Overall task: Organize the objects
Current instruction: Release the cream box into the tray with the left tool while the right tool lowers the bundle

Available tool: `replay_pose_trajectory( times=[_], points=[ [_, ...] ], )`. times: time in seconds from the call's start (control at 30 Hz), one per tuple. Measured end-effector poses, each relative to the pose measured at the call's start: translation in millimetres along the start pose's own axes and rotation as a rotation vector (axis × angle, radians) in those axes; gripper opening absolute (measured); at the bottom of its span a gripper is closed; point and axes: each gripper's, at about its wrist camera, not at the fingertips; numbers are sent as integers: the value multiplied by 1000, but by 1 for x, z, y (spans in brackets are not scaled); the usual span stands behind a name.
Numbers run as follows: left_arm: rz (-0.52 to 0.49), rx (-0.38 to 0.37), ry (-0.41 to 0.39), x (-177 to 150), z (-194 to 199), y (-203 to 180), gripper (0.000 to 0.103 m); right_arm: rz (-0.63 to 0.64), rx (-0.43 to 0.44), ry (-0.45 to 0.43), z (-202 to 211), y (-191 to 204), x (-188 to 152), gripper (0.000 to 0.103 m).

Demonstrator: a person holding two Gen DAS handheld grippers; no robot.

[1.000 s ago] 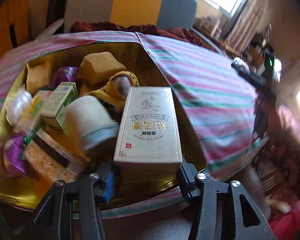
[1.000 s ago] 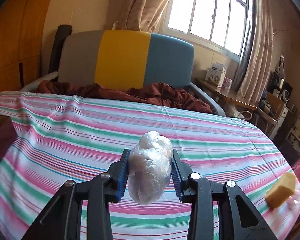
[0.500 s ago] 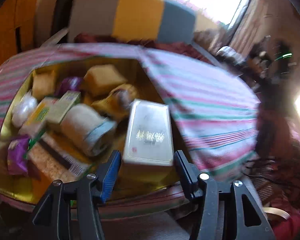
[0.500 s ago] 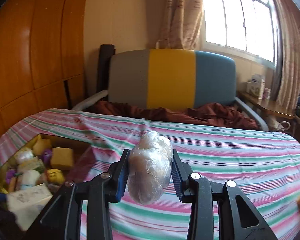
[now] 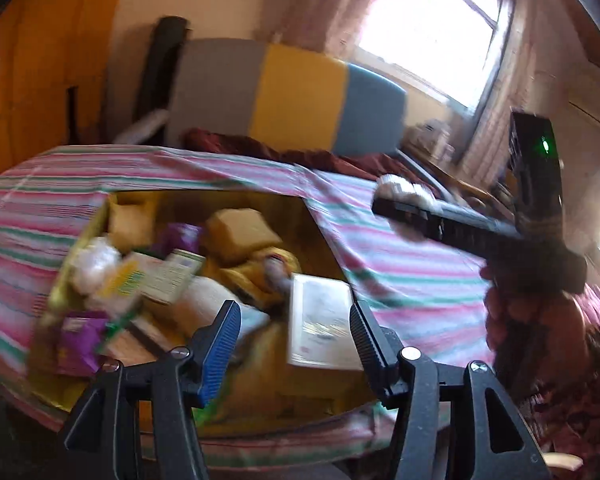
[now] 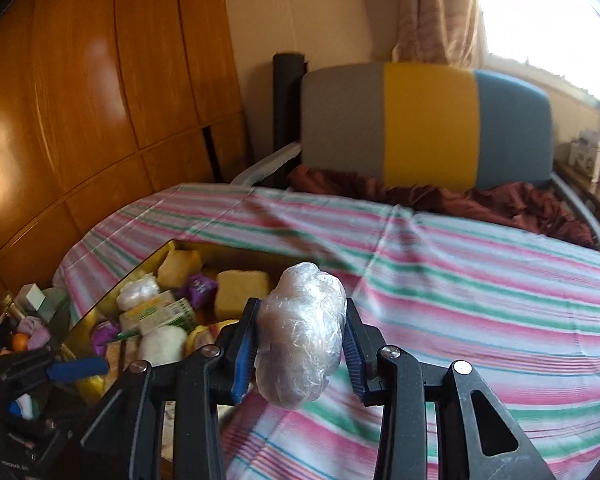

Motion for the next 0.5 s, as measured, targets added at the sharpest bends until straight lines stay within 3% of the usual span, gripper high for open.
replay_pose_trajectory(
  times=[0.17,0.33,0.5],
  points=[
    [84,88,0,7,1,21,58,32,21,72,-25,27,4,39],
    [75,213,8,6,2,27,58,81,-3,123,-48,54,9,39],
    [86,248,7,5,5,31,58,127,-59,156,-65,71,11,40]
  ],
)
Point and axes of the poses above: each gripper's, at about its wrist camera, not at the fingertips, and z roughly against the way its jaws point, y to its left, x to its top, and after that the axes turned 14 degrees about -x, right-handed
